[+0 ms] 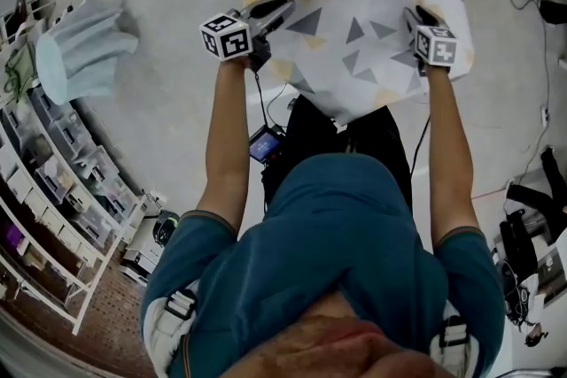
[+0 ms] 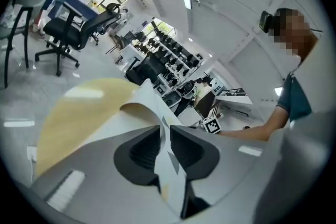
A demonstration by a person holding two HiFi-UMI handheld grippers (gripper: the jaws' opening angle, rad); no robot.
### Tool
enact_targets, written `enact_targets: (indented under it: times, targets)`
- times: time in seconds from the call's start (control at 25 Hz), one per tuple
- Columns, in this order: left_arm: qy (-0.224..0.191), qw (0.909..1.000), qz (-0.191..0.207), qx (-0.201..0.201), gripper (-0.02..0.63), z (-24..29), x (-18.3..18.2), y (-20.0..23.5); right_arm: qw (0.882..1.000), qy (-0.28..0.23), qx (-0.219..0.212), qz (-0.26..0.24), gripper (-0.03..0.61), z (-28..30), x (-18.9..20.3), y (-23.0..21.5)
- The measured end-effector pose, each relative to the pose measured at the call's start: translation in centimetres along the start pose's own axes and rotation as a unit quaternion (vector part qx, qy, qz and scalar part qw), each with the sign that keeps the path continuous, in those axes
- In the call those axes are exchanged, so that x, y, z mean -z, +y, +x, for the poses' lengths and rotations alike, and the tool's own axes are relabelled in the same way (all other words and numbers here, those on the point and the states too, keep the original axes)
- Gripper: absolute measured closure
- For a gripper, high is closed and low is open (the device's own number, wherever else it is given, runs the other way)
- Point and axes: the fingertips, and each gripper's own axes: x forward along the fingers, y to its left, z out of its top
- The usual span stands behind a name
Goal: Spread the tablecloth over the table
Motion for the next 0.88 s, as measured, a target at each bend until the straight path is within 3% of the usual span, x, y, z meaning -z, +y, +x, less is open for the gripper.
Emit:
enact_targets:
  times: [0.08,0.16,0.32,0.4,0.48,0.56,0.64,0.68,0.76,0.8,0.88]
  targets:
    - [0.003,0.9996,-0.027,-0.002,0.551,1.4,2.3,0.1,1.0,0.001,0.002,-0.002,0.431,0.1,0.1,0.1]
    - [0.014,0.9995,-0.029,-0.002,0.523,2.3,3.3,0.0,1.0,0.003,0.002,-0.005,0.431,0.1,0.1,0.2]
    - [0.065,0.9952,0.069,-0.021,0.458,2.5,1.5,-0.3,1.0,0.001,0.003,-0.015,0.431,0.1,0.1,0.3]
    - [0.066,0.9941,0.084,-0.022,0.416,2.5,-0.9,0.1,1.0,-0.002,0.007,-0.021,0.431,0.1,0.1,0.2]
    - [0.054,0.9975,0.043,-0.013,0.445,2.6,-2.7,1.2,1.0,-0.005,0.01,-0.027,0.431,0.0,0.3,0.3]
    - [0.051,0.9987,-0.005,-0.001,0.53,2.2,-3.8,2.3,0.999,-0.005,0.01,-0.034,0.431,0.0,0.4,0.4]
    - [0.053,0.9982,-0.028,0.0,0.594,1.9,-4.8,2.9,0.999,-0.002,0.008,-0.036,0.431,0.0,0.5,0.4]
    - [0.053,0.9984,-0.014,-0.014,0.597,1.8,-5.4,3.1,0.999,-0.001,0.006,-0.035,0.431,0.0,0.6,0.3]
    - [0.046,0.9934,0.079,-0.07,0.605,1.6,-6.2,2.9,0.999,0.0,0.005,-0.033,0.431,0.0,0.6,0.3]
    - [0.041,0.9839,0.147,-0.093,0.606,1.5,-6.4,2.0,0.999,0.0,0.004,-0.032,0.431,0.0,0.5,0.3]
    - [0.032,0.9558,0.273,-0.105,0.601,2.1,-6.0,-1.2,1.0,0.0,0.003,-0.03,0.431,0.2,0.6,0.3]
